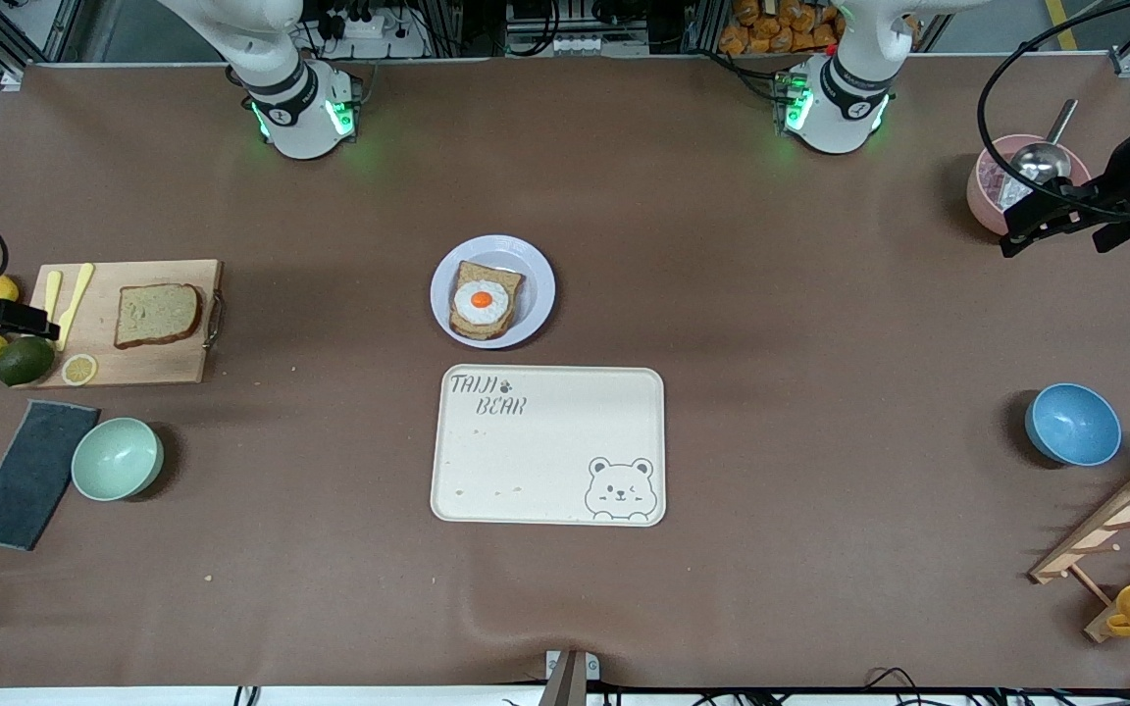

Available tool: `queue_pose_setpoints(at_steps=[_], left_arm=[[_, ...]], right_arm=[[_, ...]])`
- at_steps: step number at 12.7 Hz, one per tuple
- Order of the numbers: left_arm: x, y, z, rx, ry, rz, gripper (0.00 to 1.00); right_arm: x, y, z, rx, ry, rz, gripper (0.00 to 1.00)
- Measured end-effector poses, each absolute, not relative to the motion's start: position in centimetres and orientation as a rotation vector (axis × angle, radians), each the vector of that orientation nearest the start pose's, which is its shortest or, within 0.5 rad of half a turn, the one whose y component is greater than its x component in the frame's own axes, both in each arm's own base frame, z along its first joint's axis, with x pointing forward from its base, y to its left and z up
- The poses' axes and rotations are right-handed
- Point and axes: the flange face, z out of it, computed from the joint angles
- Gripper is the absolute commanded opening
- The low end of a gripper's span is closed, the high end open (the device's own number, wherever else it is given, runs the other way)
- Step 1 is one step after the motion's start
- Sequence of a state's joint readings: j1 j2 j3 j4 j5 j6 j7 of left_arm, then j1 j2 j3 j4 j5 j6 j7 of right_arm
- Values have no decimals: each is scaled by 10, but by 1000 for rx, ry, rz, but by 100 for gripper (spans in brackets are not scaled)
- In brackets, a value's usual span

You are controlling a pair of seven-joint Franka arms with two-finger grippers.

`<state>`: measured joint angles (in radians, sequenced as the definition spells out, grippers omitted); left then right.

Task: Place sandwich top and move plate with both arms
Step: 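Reach the right gripper down to the bread slice on the cutting board, then grasp the bread slice edge with the right gripper and lift it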

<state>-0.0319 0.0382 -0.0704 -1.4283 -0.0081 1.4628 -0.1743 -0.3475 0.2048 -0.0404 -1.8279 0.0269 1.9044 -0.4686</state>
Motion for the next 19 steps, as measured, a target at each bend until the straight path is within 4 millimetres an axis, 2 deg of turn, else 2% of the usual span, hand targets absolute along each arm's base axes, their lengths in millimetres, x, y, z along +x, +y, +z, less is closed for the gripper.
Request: queue_pose_setpoints(at_steps=[2, 4, 5, 7, 9, 12, 13, 16, 19], left_arm=[[550, -57, 665, -3148, -167, -6, 100], [549, -56, 668, -3147, -188, -15, 100], [549, -55, 668, -3147, -194, -15, 100], [549, -53, 669, -3146, -206, -17, 100], [549, -52, 671, -3145, -235, -25, 100], [547, -52, 674, -3144, -257, -34, 100], [547, -52, 675, -3145, -258, -37, 100], [544, -49, 680, -3144, -269, -52, 100], [543, -34, 683, -3140, -311, -61, 100]], right_arm=[[537, -237, 380, -3026, -163, 213, 95], [529, -246, 363, -3007, -238, 219, 89], [526, -250, 354, -3009, -259, 208, 83], [511, -267, 325, -3002, -231, 219, 63], [495, -287, 295, -2978, -183, 258, 54], [484, -302, 272, -2944, -144, 288, 58], [483, -303, 268, -2932, -136, 284, 65], [476, -309, 246, -2869, -157, 264, 61], [471, -318, 220, -2856, -174, 251, 56]])
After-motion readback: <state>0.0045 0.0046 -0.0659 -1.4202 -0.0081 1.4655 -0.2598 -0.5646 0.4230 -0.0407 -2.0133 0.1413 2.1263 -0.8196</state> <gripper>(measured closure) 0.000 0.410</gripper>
